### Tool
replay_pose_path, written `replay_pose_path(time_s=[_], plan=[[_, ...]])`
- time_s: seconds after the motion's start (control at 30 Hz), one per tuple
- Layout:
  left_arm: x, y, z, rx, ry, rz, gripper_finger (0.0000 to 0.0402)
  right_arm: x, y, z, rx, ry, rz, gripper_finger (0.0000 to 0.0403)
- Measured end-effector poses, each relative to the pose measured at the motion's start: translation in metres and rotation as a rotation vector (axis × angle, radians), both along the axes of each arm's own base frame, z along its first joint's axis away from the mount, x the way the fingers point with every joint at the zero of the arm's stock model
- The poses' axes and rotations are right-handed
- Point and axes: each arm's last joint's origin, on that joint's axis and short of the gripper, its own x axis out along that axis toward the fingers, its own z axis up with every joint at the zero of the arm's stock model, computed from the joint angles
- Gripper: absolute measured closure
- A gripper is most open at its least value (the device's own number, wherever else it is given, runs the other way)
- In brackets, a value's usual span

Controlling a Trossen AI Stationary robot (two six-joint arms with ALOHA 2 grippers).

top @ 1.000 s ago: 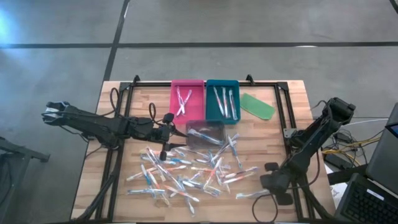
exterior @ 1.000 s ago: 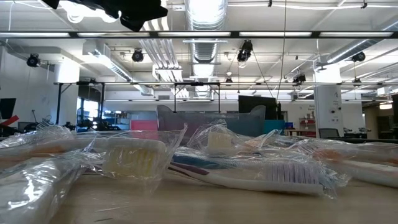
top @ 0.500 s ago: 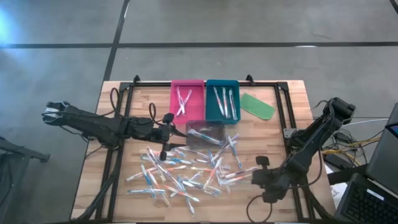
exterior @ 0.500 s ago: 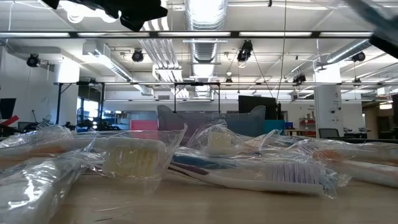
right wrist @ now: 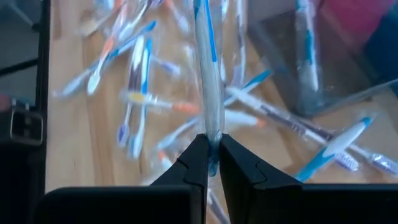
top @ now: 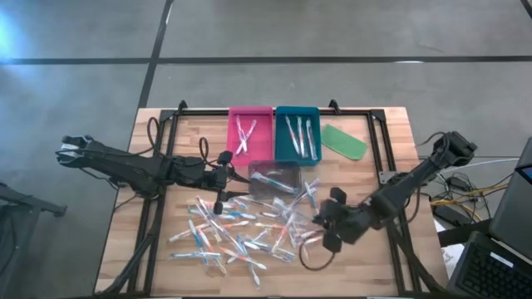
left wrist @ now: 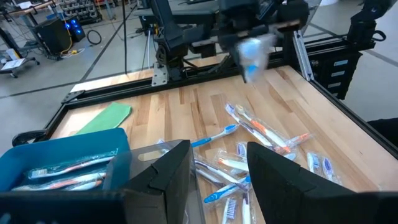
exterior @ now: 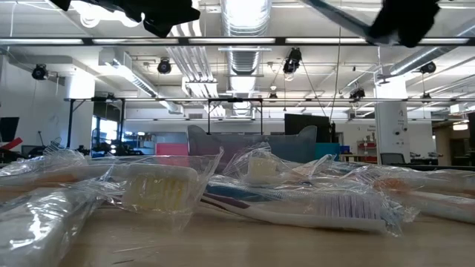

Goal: Pick & Place Toothbrushes
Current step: Put the blue toothbrush into the transparent gray bin

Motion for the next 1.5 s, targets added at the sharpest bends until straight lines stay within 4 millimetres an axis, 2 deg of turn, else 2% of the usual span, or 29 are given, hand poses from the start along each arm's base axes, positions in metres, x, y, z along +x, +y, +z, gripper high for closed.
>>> replay_pose_path(time_s=[0.47,0.7,1.03,1.5], plan=[[0.0,0.0,0.0,0.0,0.0,0.0,0.0239,0.031,-0.068,0.039,0.106,0.085,-0.194,0.0381],[0.0,0.0,0.0,0.0,0.0,0.0,0.0239,0.043,-0.098,0.051,0.173,0.084,-0.205,0.0381],[0.0,0.0,0.0,0.0,0.002,0.0,0.0239,0.068,-0.123,0.032,0.217,0.19,-0.205,0.0381],[0.0,0.0,0.0,0.001,0.003,0.0,0.0239,0.101,-0.135,0.014,0.236,0.439,-0.255,0.038]])
